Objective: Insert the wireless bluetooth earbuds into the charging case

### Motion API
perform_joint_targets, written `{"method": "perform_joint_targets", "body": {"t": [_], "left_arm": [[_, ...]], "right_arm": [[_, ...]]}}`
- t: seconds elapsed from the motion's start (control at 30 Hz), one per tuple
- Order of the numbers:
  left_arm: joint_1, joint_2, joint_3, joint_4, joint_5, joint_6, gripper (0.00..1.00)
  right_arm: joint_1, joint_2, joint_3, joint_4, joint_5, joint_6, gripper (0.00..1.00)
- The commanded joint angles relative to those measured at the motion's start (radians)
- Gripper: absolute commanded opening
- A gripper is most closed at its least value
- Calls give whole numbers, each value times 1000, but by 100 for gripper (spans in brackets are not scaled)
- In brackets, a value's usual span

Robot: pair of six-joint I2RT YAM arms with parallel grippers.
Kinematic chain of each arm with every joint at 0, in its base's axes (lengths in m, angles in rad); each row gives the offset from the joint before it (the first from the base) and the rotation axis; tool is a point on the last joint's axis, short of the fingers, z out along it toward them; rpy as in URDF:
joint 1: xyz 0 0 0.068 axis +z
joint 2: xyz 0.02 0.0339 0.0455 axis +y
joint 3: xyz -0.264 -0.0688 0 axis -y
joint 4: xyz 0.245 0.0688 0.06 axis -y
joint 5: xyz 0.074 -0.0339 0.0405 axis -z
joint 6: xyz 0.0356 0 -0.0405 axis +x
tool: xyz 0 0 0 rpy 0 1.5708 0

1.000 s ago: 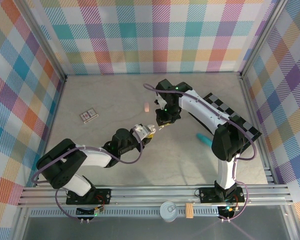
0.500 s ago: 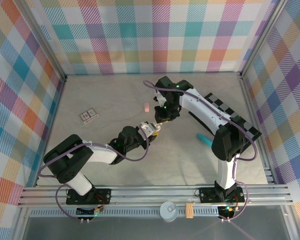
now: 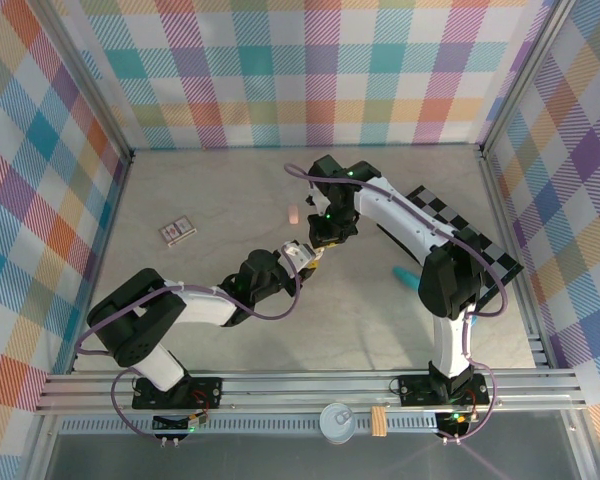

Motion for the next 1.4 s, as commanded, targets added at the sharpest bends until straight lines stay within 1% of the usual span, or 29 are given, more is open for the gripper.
{"method": "perform_joint_targets", "body": {"t": [0.0, 0.33, 0.67, 0.77, 0.93, 1.27, 1.37], "left_arm": [[-12, 0, 28, 2, -1, 8, 5], [-16, -5, 43, -18, 2, 5, 5], [-18, -2, 50, -15, 2, -2, 5], [-18, 1, 41, -4, -13, -7, 5], [-16, 7, 0, 16, -64, -4, 5], [-8, 0, -37, -6, -97, 6, 5], [-2, -11, -50, -15, -104, 9, 5]], "right_arm": [[-3, 14, 19, -12, 7, 15, 20], [9, 35, 27, -21, 46, 18, 20], [15, 44, 33, 5, 41, 36, 20], [14, 33, 23, 7, 57, 43, 20], [0, -14, -34, 22, 57, 54, 20], [-45, -82, -203, 94, 34, 81, 20], [-55, -77, -255, 115, 34, 84, 20]]}}
